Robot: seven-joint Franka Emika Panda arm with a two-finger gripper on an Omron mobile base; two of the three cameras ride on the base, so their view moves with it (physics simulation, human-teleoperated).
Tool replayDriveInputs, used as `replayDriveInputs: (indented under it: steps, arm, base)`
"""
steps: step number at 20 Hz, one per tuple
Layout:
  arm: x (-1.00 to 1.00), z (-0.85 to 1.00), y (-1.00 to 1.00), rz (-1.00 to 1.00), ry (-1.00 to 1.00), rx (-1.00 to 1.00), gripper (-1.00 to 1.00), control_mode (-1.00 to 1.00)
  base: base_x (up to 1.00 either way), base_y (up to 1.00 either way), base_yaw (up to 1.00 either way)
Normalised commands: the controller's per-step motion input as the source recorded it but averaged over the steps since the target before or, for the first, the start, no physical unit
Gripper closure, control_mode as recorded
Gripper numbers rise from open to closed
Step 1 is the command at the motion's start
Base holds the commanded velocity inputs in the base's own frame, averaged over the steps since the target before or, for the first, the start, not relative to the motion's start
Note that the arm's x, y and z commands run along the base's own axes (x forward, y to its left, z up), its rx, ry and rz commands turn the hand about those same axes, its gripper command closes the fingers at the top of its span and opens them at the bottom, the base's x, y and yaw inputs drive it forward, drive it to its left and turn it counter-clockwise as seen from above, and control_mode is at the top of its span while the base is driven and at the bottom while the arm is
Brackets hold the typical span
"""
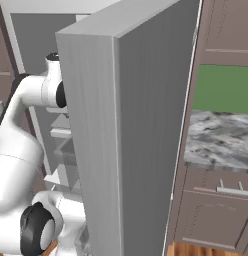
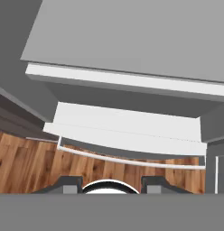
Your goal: Move the bottled drink and potato from the top shelf to the second highest shelf to make space. Then, place the pitcher from the counter on the cleared top shelf.
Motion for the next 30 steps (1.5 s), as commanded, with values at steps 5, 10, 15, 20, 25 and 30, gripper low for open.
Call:
replayDriveInputs:
  steps: [5,10,15,20,25,30]
  arm:
    - [-0.22,0.03,0.0,0.0,-0.11,0.0,-1.0,-1.0]
    - [-0.35,0.33,0.0,0.0,-0.29,0.0,-1.0,-1.0]
    - [-0.17,0.54,0.0,0.0,-0.42,0.03,-1.0,-1.0]
    - [0.0,0.6,0.0,0.05,-0.36,0.14,-1.0,-1.0]
    - [0.0,0.6,0.01,0.06,-0.2,0.16,-1.0,-1.0]
    - [0.05,0.6,0.14,0.06,-0.05,0.08,-1.0,-1.0]
  base:
    - [0.0,0.0,0.0]
    - [0.0,0.0,0.0]
    - [0.0,0.0,0.0]
    - [0.0,0.0,0.0]
    - [0.0,0.0,0.0]
    - [0.0,0.0,0.0]
